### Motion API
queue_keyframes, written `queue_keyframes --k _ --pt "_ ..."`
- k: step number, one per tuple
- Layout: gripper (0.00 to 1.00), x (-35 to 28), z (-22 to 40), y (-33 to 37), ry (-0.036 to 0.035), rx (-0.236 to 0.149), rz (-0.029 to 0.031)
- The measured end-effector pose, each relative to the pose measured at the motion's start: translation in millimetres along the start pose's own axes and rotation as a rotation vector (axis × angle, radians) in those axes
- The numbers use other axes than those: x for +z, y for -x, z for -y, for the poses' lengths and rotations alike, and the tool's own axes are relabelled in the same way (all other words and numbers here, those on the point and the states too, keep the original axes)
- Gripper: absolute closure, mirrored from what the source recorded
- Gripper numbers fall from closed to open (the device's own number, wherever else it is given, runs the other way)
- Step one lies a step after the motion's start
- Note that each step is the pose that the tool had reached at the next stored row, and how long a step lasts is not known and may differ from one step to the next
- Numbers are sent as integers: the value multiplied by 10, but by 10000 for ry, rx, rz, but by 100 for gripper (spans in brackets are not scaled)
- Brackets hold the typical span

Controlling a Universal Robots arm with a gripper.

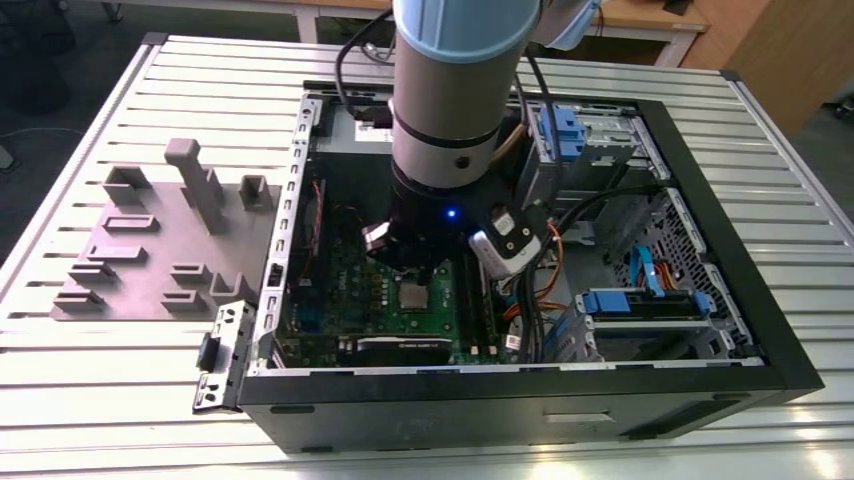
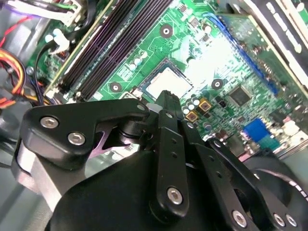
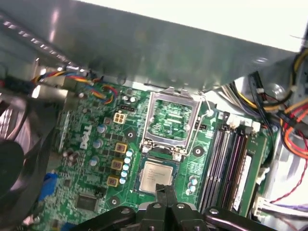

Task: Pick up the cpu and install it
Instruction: 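Close the cpu cover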

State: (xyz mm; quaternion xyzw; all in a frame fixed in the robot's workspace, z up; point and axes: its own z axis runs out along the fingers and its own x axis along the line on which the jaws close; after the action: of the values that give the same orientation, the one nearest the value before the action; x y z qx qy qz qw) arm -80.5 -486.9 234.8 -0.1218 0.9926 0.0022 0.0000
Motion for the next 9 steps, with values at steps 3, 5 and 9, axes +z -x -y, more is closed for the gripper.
queue_keyframes --k 3,5,9 --pt "89 0 0 0 0 -539 -3" --pt "89 0 0 0 0 -915 -4" --pt "89 0 0 0 0 -1590 -7"
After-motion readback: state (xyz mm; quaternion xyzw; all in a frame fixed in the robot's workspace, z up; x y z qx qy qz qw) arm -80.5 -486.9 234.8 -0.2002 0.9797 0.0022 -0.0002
